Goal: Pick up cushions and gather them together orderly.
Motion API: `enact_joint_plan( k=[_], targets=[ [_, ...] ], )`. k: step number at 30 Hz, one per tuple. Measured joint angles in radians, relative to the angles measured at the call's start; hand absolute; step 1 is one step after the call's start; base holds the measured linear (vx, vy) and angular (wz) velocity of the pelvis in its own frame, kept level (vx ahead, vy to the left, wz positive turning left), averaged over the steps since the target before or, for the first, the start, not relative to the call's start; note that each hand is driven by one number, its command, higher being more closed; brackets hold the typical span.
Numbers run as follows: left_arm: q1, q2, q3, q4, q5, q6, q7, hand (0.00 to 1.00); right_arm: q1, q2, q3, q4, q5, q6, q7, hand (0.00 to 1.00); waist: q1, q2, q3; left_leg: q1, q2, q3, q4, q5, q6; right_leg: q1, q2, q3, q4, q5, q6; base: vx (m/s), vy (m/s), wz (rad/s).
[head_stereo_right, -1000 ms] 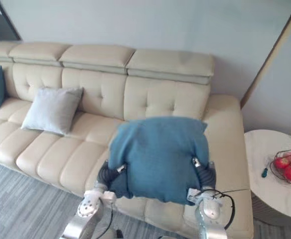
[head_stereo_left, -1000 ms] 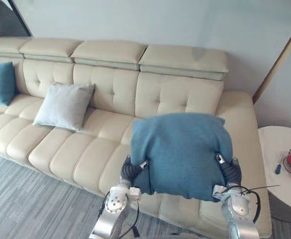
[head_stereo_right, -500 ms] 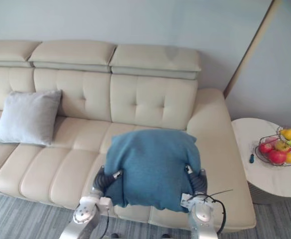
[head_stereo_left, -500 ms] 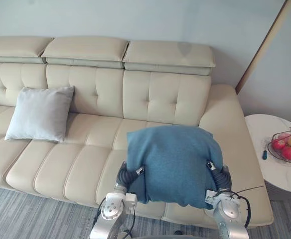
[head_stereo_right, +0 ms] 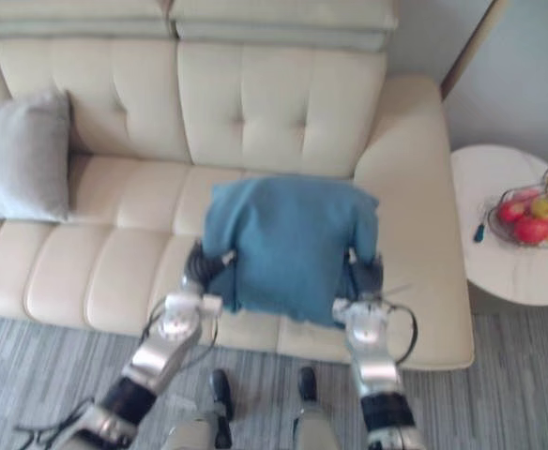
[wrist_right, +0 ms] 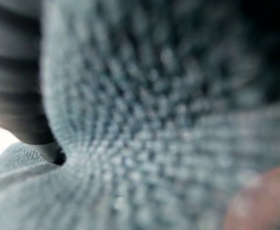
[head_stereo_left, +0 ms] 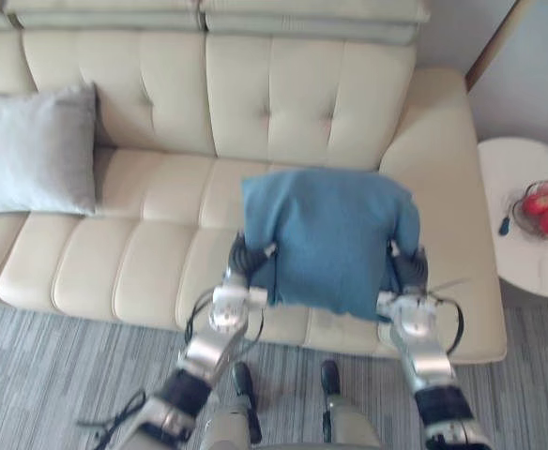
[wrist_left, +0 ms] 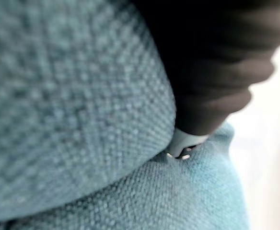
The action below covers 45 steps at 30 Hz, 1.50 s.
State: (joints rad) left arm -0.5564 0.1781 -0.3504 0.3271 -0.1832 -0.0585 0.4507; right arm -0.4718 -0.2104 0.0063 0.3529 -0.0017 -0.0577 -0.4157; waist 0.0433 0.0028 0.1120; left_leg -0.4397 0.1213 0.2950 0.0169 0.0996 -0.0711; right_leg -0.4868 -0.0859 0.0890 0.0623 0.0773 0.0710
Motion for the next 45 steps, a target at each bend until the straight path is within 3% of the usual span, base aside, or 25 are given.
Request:
enact_joint_plan(
  k=[6, 8, 9, 10, 16, 17, 23, 28, 33, 37, 42, 45],
  targets=[
    [-0.39, 0.006, 0.057, 0.239, -0.018, -0.002, 0.067, 1.0, -0.386, -0.061, -0.006, 0.207, -0.016, 0.021, -0.065, 1.0, 0.001, 0.014, 0.057, -0.123, -0.006, -0.029, -0.047, 0.069, 0.007, -0.121, 0.001, -0.021, -0.018, 0.043, 0.004, -0.06, 0.004, 0.12],
    [-0.551, 0.009, 0.105, 0.311, -0.018, -0.001, 0.081, 1.0, -0.552, -0.074, -0.032, 0.275, -0.031, 0.04, -0.079, 1.0, 0.001, 0.019, 0.101, -0.155, -0.008, -0.036, -0.088, 0.108, 0.008, -0.152, 0.002, -0.028, -0.041, 0.067, 0.005, -0.06, 0.021, 0.14],
    [-0.613, 0.008, 0.138, 0.339, -0.017, -0.001, 0.099, 0.0, -0.62, -0.072, -0.044, 0.297, -0.038, 0.04, -0.095, 1.0, 0.001, 0.022, 0.111, -0.174, -0.009, -0.039, -0.109, 0.126, 0.009, -0.177, 0.003, -0.032, -0.048, 0.074, 0.006, -0.05, 0.021, 0.08],
    [-0.647, 0.007, 0.157, 0.356, -0.016, -0.002, 0.112, 0.0, -0.659, -0.071, -0.045, 0.313, -0.038, 0.04, -0.108, 0.0, 0.002, 0.024, 0.112, -0.188, -0.01, -0.043, -0.118, 0.133, 0.007, -0.193, 0.002, -0.041, -0.05, 0.075, 0.006, -0.04, 0.019, 0.13],
    [-0.809, -0.01, 0.261, 0.47, -0.019, -0.001, 0.155, 0.0, -0.852, -0.065, -0.082, 0.468, 0.004, 0.041, -0.155, 0.0, 0.011, 0.046, 0.132, -0.248, -0.007, -0.086, -0.118, 0.151, -0.014, -0.222, 0.0, -0.088, -0.065, 0.075, 0.005, 0.01, 0.016, 0.18],
    [-0.829, -0.01, 0.28, 0.473, -0.019, -0.001, 0.154, 0.0, -0.887, -0.067, -0.082, 0.498, 0.028, 0.041, -0.153, 0.0, 0.012, 0.047, 0.137, -0.264, -0.009, -0.089, -0.118, 0.166, -0.036, -0.232, -0.003, -0.095, -0.065, 0.075, 0.005, 0.04, 0.027, 0.15],
    [-0.841, -0.031, 0.372, 0.563, -0.058, 0.002, 0.108, 0.0, -0.923, -0.074, -0.107, 0.613, 0.207, 0.037, -0.102, 0.0, 0.013, 0.051, 0.153, -0.294, 0.001, -0.098, -0.118, 0.172, -0.044, -0.255, 0.006, -0.12, -0.064, 0.075, 0.005, 0.03, 0.036, 0.05],
    [-0.737, -0.07, 0.415, 0.581, -0.097, 0.006, 0.054, 0.0, -0.881, -0.066, -0.136, 0.619, 0.259, 0.037, -0.059, 0.0, 0.006, 0.051, 0.183, -0.29, 0.009, -0.097, -0.118, 0.172, -0.044, -0.255, 0.013, -0.115, -0.055, 0.074, 0.004, 0.01, 0.035, -0.02],
    [-0.572, -0.111, 0.45, 0.581, -0.101, -0.003, -0.005, 0.0, -0.699, -0.055, -0.209, 0.604, 0.265, 0.032, -0.027, 0.0, 0.006, 0.049, 0.204, -0.25, 0.011, -0.098, -0.118, 0.172, -0.044, -0.255, 0.014, -0.119, 0.045, 0.01, -0.015, -0.01, 0.011, 0.08],
    [-0.484, -0.049, 0.445, 0.532, -0.082, -0.004, -0.057, 0.0, -0.551, -0.058, -0.204, 0.478, 0.241, 0.019, 0.012, 0.0, 0.001, 0.038, 0.213, -0.199, 0.013, -0.098, -0.118, 0.169, -0.047, -0.254, 0.014, -0.115, 0.155, -0.052, -0.021, -0.01, -0.02, 0.03],
    [-0.304, 0.108, 0.442, 0.401, -0.083, -0.005, -0.107, 0.0, -0.279, -0.073, -0.2, 0.197, 0.234, -0.005, 0.055, 0.0, -0.003, 0.011, 0.23, -0.129, 0.024, -0.09, -0.108, 0.141, -0.041, -0.226, 0.025, -0.103, 0.241, -0.099, -0.029, -0.03, -0.052, -0.04],
    [-0.162, 0.123, 0.437, 0.271, -0.089, -0.024, -0.13, 0.0, -0.094, -0.072, -0.184, 0.035, 0.233, -0.026, 0.085, 0.0, -0.004, 0.007, 0.23, -0.079, 0.024, -0.088, -0.085, 0.115, -0.036, -0.171, 0.023, -0.1, 0.251, -0.116, -0.03, -0.03, -0.041, 0.03]
  ],
)
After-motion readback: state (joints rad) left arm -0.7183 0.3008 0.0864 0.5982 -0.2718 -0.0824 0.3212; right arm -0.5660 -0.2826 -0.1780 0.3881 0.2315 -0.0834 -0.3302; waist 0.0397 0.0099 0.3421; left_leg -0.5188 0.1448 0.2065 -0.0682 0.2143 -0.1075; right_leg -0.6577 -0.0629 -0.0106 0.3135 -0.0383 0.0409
